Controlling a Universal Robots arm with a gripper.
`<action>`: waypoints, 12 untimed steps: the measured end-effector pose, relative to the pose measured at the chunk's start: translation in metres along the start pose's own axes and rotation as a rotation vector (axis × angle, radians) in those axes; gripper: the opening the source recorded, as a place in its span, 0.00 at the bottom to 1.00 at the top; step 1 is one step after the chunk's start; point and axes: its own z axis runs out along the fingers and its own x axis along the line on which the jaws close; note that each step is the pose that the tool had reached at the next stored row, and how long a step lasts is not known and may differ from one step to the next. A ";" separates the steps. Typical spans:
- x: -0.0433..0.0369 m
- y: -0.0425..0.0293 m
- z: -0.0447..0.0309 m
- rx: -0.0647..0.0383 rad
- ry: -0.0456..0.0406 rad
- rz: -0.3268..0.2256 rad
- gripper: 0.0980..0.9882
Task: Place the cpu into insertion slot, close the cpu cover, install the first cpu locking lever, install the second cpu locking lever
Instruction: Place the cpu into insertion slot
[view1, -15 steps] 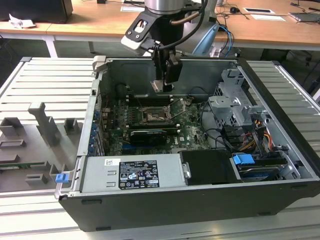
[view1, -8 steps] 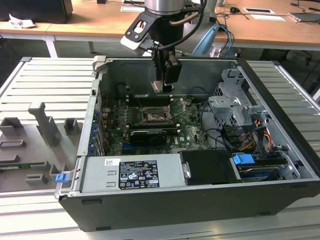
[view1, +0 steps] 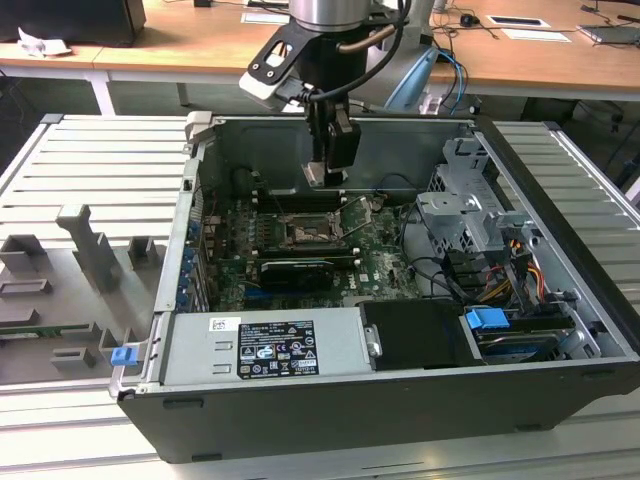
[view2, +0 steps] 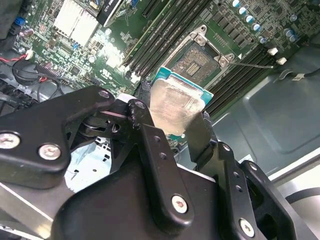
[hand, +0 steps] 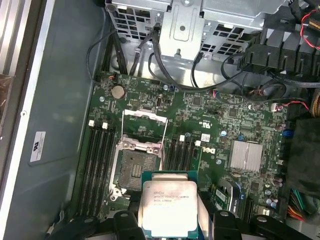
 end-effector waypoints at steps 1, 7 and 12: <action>0.0000 0.0000 0.0002 0.000 -0.0005 0.006 0.48; 0.0000 0.0000 0.0010 0.000 -0.0020 0.027 0.48; 0.0000 -0.0002 0.0036 0.001 -0.0023 0.033 0.48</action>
